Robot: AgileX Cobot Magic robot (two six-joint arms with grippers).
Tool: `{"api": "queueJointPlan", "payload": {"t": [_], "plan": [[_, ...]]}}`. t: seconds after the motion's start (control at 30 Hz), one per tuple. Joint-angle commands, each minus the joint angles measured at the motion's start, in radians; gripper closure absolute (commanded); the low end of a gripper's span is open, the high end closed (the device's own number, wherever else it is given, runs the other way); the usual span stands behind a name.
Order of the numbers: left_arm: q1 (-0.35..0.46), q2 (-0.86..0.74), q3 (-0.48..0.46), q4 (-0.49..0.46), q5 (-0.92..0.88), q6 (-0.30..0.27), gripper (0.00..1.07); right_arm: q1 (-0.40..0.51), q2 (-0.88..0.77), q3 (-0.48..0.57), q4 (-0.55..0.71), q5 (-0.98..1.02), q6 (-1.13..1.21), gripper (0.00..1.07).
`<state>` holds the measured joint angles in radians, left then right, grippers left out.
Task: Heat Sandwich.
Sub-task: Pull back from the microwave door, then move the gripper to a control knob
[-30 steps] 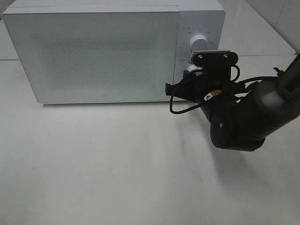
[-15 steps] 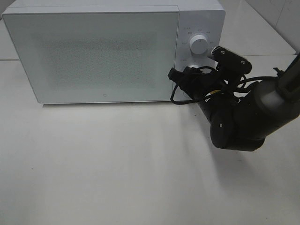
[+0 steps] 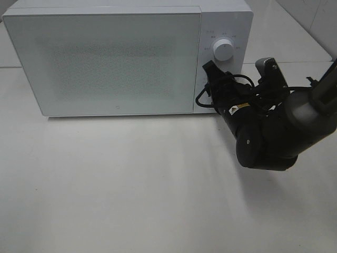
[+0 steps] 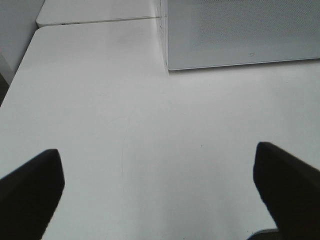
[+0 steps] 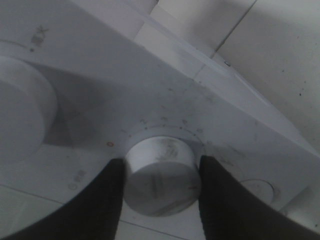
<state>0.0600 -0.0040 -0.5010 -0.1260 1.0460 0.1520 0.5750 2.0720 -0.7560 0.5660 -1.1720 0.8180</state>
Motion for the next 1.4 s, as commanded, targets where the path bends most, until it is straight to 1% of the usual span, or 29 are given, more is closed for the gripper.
{"api": "queueJointPlan", "payload": {"t": [0.03,0.23,0.57,0.6,0.63,0.77,1.0,1.4], "plan": [[-0.006,-0.026,0.004,-0.008,-0.006,-0.001,0.09,-0.003,-0.006,-0.006,0.011,-0.050,0.060,0.94],[-0.006,-0.026,0.004,-0.008,-0.006,-0.001,0.09,-0.003,-0.006,-0.006,0.012,-0.050,0.255,0.94],[-0.006,-0.026,0.004,-0.008,-0.006,-0.001,0.09,-0.003,-0.006,-0.006,0.015,-0.053,0.461,0.94],[-0.006,-0.026,0.004,-0.008,-0.006,-0.001,0.09,-0.003,-0.006,-0.006,0.015,-0.053,0.516,0.94],[-0.006,-0.026,0.004,-0.008,-0.006,-0.001,0.09,-0.003,-0.006,-0.006,0.015,-0.053,0.516,0.94],[-0.006,-0.026,0.004,-0.008,-0.006,-0.001,0.09,-0.003,-0.006,-0.006,0.015,-0.062,0.648,0.94],[-0.006,-0.026,0.004,-0.008,-0.006,-0.001,0.09,-0.003,-0.006,-0.006,0.015,-0.080,0.686,0.93],[-0.006,-0.026,0.004,-0.008,-0.006,-0.001,0.09,-0.003,-0.006,-0.006,0.015,-0.080,0.635,0.91]]}}
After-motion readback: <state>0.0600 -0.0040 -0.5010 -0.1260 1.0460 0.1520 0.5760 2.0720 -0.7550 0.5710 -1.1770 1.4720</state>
